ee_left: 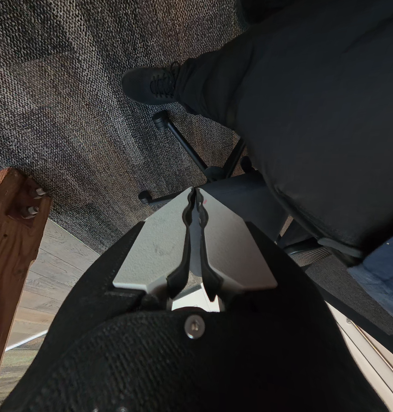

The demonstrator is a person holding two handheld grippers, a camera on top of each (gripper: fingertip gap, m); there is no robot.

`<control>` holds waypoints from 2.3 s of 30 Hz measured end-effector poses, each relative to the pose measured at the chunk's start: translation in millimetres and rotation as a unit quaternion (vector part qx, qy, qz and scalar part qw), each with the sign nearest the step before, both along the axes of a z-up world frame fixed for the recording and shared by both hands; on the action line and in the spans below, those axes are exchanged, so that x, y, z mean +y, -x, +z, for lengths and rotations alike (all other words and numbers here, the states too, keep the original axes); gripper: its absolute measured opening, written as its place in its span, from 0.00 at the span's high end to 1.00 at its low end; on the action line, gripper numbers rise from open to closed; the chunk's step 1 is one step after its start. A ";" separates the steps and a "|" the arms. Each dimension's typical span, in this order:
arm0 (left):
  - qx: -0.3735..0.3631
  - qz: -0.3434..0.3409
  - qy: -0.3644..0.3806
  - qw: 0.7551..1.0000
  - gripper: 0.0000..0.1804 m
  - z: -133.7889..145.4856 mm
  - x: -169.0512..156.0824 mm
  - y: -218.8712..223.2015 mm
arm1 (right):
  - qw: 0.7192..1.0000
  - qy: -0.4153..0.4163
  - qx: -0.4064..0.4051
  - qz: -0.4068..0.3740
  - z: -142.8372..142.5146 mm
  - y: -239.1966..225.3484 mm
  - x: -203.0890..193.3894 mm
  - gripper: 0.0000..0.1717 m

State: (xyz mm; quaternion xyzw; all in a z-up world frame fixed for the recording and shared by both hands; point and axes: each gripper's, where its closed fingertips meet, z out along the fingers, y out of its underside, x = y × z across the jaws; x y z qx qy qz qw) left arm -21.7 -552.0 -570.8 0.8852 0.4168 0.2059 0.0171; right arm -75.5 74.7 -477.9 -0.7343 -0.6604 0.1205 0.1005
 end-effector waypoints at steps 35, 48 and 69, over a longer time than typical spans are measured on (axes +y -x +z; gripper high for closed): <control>0.005 0.006 0.004 1.000 1.00 4.7 -1.6 -0.1 | 0.904 -0.048 -0.015 0.425 -21.4 70.1 -144.3 0.79; -0.007 0.005 0.007 1.000 1.00 4.4 -6.2 -13.3 | 0.961 0.026 0.043 0.273 3.4 67.4 -129.3 0.90; -0.005 0.014 0.006 1.000 1.00 3.0 -3.5 -12.9 | 0.975 -0.014 -0.032 0.222 -33.1 56.3 -124.0 0.83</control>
